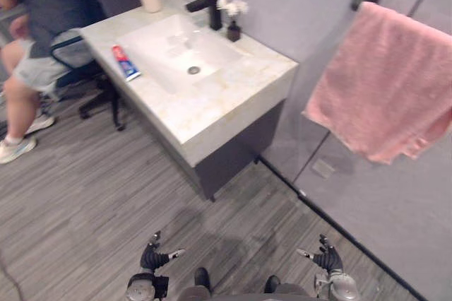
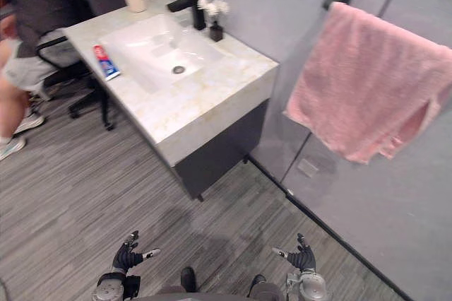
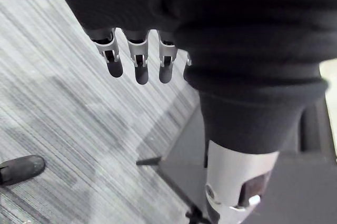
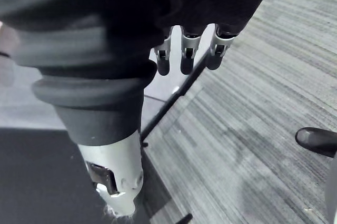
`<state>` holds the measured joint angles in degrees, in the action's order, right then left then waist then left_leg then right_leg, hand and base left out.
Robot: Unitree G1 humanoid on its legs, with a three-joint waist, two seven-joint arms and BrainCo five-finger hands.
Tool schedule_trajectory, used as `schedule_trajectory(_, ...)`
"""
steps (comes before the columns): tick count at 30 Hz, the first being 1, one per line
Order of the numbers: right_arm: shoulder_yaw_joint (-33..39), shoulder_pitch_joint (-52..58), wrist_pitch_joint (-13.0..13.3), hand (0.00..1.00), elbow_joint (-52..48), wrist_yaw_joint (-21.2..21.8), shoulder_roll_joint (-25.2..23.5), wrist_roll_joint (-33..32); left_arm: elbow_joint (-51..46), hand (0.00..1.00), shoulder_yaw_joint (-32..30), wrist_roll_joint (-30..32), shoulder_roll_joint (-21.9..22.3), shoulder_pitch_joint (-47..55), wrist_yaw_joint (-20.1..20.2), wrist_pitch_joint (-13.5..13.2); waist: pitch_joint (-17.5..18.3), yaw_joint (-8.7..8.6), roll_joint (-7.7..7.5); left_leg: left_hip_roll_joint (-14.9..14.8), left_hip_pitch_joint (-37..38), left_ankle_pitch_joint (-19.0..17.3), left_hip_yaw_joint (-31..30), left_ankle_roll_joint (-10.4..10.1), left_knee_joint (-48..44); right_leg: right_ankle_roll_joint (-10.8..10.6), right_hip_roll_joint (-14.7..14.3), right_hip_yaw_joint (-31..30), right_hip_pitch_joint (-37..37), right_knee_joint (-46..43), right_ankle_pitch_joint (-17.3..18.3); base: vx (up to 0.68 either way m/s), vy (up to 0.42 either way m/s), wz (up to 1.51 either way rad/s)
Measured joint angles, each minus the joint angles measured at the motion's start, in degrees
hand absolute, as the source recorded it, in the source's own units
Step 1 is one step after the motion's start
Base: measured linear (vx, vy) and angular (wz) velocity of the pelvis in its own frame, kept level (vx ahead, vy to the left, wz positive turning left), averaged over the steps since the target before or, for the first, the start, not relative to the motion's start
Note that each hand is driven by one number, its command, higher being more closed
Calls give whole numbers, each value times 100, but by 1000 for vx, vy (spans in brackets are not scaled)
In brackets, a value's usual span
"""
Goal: Organize washtable
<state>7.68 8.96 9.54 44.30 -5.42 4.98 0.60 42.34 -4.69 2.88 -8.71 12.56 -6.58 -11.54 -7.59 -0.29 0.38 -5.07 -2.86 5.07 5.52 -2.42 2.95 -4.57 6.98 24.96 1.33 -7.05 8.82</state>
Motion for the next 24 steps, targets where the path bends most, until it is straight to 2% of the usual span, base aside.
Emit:
schedule_trajectory(1, -51, -26, 2, 0, -2, -37, -13, 0, 3, 0, -55, -3, 3, 8, -11, 3, -29, 20, -42, 53, -139, 34, 131, 121, -41, -49, 145, 289, 34, -57, 33, 24, 84, 157)
schedule_trajectory(2, -85, -19, 3, 0, -10, -78, -26, 1, 4, 0, -71, -5, -11, 9, -29, 6, -62, 56, -118, 43, -286, -85, 814, 556, -169, -86, 331, 704, 108, -109, 56, 59, 101, 164)
schedule_trajectory(3, -89, -16, 4, 0, -11, -86, -32, 2, 6, 0, -73, -5, -15, -1, -44, 4, -84, 62, -154, 3, -297, -142, 1255, 659, -233, -108, 420, 855, 161, -111, 33, 136, 132, 191)
schedule_trajectory(4, -110, -11, 5, 0, -16, -86, -25, 2, 80, 0, -73, -4, -1, -11, -90, 5, -103, -4, -175, -103, -351, -128, 2092, 611, -363, -177, 571, 1332, 293, -196, -43, 219, 170, 177)
schedule_trajectory(5, -147, -67, 5, 0, -20, -88, 12, 22, 131, 0, -77, 0, -1, 8, -107, 6, -110, -53, -165, -102, -374, 20, 2373, 420, -403, -193, 639, 1473, 370, -247, -35, 295, 218, 190)
schedule_trajectory(6, -238, -203, -2, 0, -22, -96, 61, 97, 136, 0, -216, 4, -8, 62, -111, 4, -149, -1, -121, 24, -380, 49, 2298, 371, -389, -179, 752, 1450, 363, -506, -58, 244, 174, 115)
schedule_trajectory(8, -363, -413, 23, 0, -33, -105, -13, 192, 144, 0, -438, 3, -60, 131, -137, 6, -247, -6, -101, -5, -358, 40, 2032, 379, -400, -166, 789, 1273, 304, -777, -7, 173, 65, 91)
schedule_trajectory(9, -540, -525, 47, 0, -110, -95, -180, 230, 174, 0, -515, 1, -207, 148, -168, 5, -266, 67, -274, 119, -353, 8, 1943, 350, -410, -164, 673, 1018, 380, -166, -55, 114, 1, 82)
schedule_trajectory(10, -568, -541, 52, 0, -132, -93, -206, 231, 177, 0, -516, 1, -246, 147, -185, 5, -268, 92, -352, 161, -347, -33, 1941, 343, -425, -153, 689, 981, 376, -96, -147, 129, -7, 59)
schedule_trajectory(11, -632, -653, 70, 0, -143, -92, -248, 235, 288, 0, -583, 0, -318, 94, -236, 6, -312, 145, -491, 259, -341, -296, 1863, 336, -641, -322, 765, 941, 556, -30, -78, 118, 52, 26)
schedule_trajectory(12, -723, -776, 68, 0, -152, -94, -245, 236, 346, 0, -632, 1, -176, 173, -235, 7, -341, 188, -461, 301, -370, -567, 1823, 354, -863, -351, 908, 939, 597, -174, -55, 118, 52, 20)
schedule_trajectory(13, -761, -797, 67, 0, -156, -93, -243, 236, 350, 0, -632, 1, -134, 197, -234, 7, -338, 195, -447, 313, -389, -656, 1817, 347, -903, -368, 911, 908, 584, -267, -33, 112, 94, 0)
schedule_trajectory(14, -826, -872, 55, 0, -189, -92, -192, 237, 372, 0, -630, 0, 54, 263, -233, 8, -366, 189, -354, 330, -480, -905, 1790, 375, -1067, -265, 1085, 596, 326, -906, 52, 70, 124, 24)
schedule_trajectory(15, -838, -887, 41, 0, -293, -90, -110, 240, 374, 0, -610, 0, 178, 271, -233, 11, -404, 69, -262, 374, -434, -1026, 1593, 448, -1180, 19, 1209, -97, -97, -1898, -6, 176, 196, 42)
schedule_trajectory(16, -876, -851, 40, 0, -305, -91, -117, 242, 373, 0, -592, 1, 179, 246, -233, 9, -425, 31, -205, 390, -373, -1054, 1437, 489, -1183, 111, 1198, -532, -354, -2352, 15, 192, 131, 84)
schedule_trajectory(17, -954, -787, 24, 0, -298, -82, -160, 284, 361, 0, -593, 0, 83, 166, -238, 6, -494, -71, -187, 347, -296, -1110, 1171, 559, -1142, 95, 919, -1213, -632, -2836, 459, 285, 35, 80)
schedule_trajectory(18, -1103, -752, 23, 0, -299, -57, -173, 366, 361, 0, -598, -1, 4, 43, -242, 4, -520, -67, -277, 342, -159, -1133, 1046, 546, -1055, 202, 610, -1470, -960, -3005, 803, 232, -41, 72)
schedule_trajectory(20, -1308, -760, 28, 0, -303, -57, -179, 440, 377, 0, -603, -2, -62, -91, -245, 6, -589, -99, -309, 307, 114, -1183, 889, 475, -898, 322, 187, -1605, -1421, -3016, 964, 235, -38, 46)
schedule_trajectory(22, -1444, -747, 32, 0, -300, -55, -149, 446, 476, 0, -515, -2, -73, -287, -240, 3, -649, -252, -251, 218, 411, -1347, 640, 379, -874, 334, -197, -1484, -1853, -2555, 883, 319, -71, 69)
schedule_trajectory(23, -1496, -733, 30, 0, -300, -49, -132, 448, 547, 0, -423, -3, -78, -388, -230, -1, -652, -296, -256, 217, 643, -1421, 560, 302, -795, 337, -287, -1411, -1949, -1929, 575, 441, -111, 85)
schedule_trajectory(24, -1551, -712, 33, 0, -318, -53, -127, 447, 547, 0, -382, -4, -82, -414, -230, -5, -623, -378, -337, 291, 850, -1541, 479, 151, -809, 385, -278, -1473, -1968, -1242, 33, 511, -152, 88)
